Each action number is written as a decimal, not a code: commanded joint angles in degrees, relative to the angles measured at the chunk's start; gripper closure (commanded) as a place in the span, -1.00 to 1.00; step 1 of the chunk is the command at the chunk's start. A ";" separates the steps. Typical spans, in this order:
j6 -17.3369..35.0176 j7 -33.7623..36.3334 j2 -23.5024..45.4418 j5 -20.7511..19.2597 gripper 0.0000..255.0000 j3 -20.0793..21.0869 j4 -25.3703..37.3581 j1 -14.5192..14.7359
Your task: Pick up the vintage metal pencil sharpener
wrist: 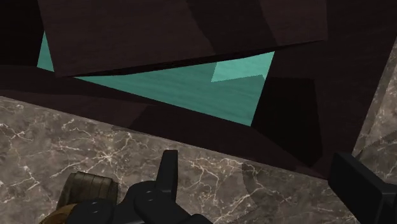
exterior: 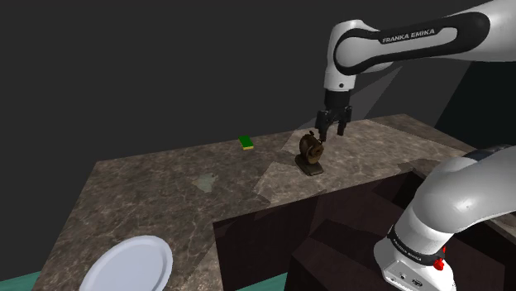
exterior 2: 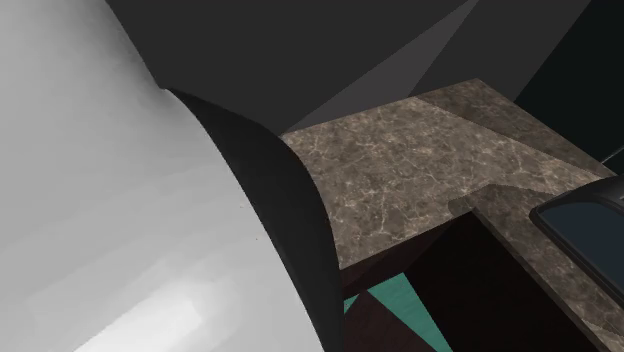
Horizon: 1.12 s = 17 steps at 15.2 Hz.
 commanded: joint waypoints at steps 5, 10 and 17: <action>10.63 1.78 11.91 -1.74 -1.00 -0.87 2.76 -2.34; 17.67 3.39 21.58 -3.08 -1.00 -1.95 6.56 -4.15; 25.06 5.62 35.12 -4.41 -1.00 -3.91 14.38 -6.36</action>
